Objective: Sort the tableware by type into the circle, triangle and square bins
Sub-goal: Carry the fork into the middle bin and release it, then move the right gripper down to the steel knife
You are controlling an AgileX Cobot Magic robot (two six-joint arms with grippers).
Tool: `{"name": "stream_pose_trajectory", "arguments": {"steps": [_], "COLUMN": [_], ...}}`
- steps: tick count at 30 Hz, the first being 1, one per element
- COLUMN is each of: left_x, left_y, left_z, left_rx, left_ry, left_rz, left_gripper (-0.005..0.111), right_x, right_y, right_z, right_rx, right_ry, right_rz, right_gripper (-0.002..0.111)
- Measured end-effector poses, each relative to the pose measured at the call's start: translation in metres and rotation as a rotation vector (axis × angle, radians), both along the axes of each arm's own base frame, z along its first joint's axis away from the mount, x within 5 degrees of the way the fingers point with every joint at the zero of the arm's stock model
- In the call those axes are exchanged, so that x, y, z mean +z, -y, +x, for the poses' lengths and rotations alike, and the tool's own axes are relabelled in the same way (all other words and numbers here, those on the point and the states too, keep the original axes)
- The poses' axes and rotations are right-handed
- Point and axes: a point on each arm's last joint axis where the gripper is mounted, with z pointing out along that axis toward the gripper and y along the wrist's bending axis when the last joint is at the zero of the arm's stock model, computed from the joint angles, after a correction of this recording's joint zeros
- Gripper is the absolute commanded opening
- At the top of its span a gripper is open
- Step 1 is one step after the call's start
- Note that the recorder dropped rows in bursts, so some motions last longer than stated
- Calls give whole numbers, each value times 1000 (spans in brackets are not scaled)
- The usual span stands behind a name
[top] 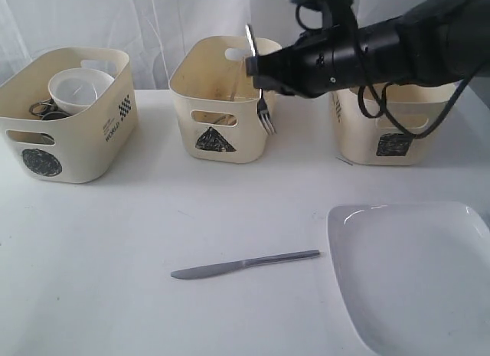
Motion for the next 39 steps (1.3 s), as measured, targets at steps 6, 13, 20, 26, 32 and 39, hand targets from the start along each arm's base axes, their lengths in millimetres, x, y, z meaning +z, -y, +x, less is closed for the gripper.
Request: {"name": "stream_pose_trajectory", "arguments": {"steps": [6,13,20,26,32,39], "left_x": [0,0,0,0,0,0], "left_y": [0,0,0,0,0,0], "left_z": [0,0,0,0,0,0], "left_rx": [0,0,0,0,0,0], "left_ry": [0,0,0,0,0,0], "left_rz": [0,0,0,0,0,0], "left_gripper": [0,0,0,0,0,0], "right_x": [7,-6,-30,-36,-21,-9], "right_y": [3,-4,-10,-17,-23,-12], "right_z": [20,74,119,128,109,47], "right_rx": [-118,-151,-174,-80,121,467], "right_ry": [39,79,103,164,149,-24], "right_rz": [192,221,217,76,-93,-502], "right_gripper": [0,0,23,41,32,32]}}
